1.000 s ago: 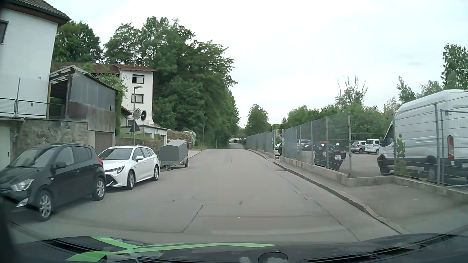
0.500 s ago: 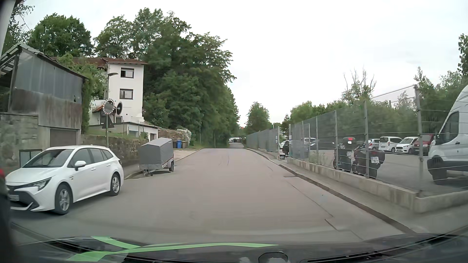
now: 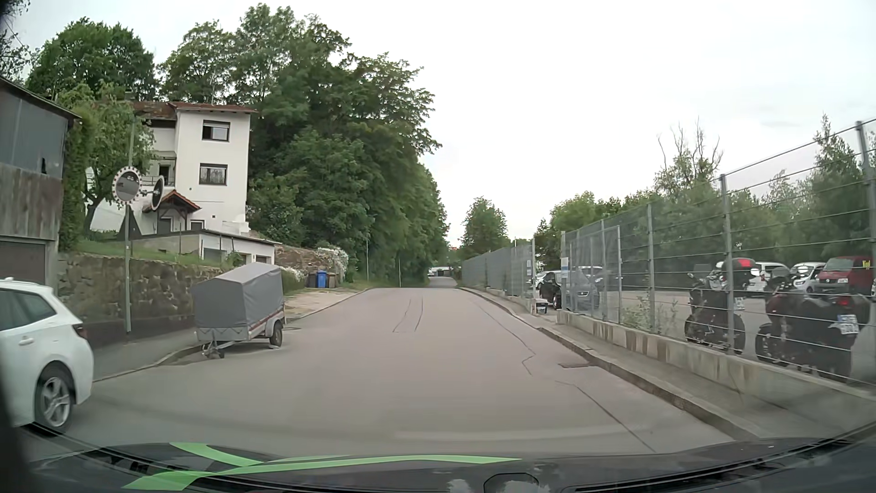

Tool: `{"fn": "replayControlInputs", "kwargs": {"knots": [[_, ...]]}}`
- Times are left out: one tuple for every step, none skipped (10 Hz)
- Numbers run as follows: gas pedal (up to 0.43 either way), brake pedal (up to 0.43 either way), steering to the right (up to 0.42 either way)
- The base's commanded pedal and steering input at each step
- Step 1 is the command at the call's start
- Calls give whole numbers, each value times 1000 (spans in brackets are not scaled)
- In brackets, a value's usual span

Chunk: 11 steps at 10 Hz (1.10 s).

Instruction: Follow the waypoints while adhering to traffic rules and regulations

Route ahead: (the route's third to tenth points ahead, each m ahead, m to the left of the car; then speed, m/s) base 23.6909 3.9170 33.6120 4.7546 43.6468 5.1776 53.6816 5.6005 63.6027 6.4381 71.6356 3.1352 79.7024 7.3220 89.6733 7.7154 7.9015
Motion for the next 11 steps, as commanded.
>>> {"fn": "replayControlInputs", "kwargs": {"knots": [[39,0,-4],[47,0,-4],[47,0,-4],[47,0,-4],[47,0,-4],[47,0,-4],[59,0,-4],[59,0,-4],[59,0,-4],[59,0,-4],[67,0,-4]]}}
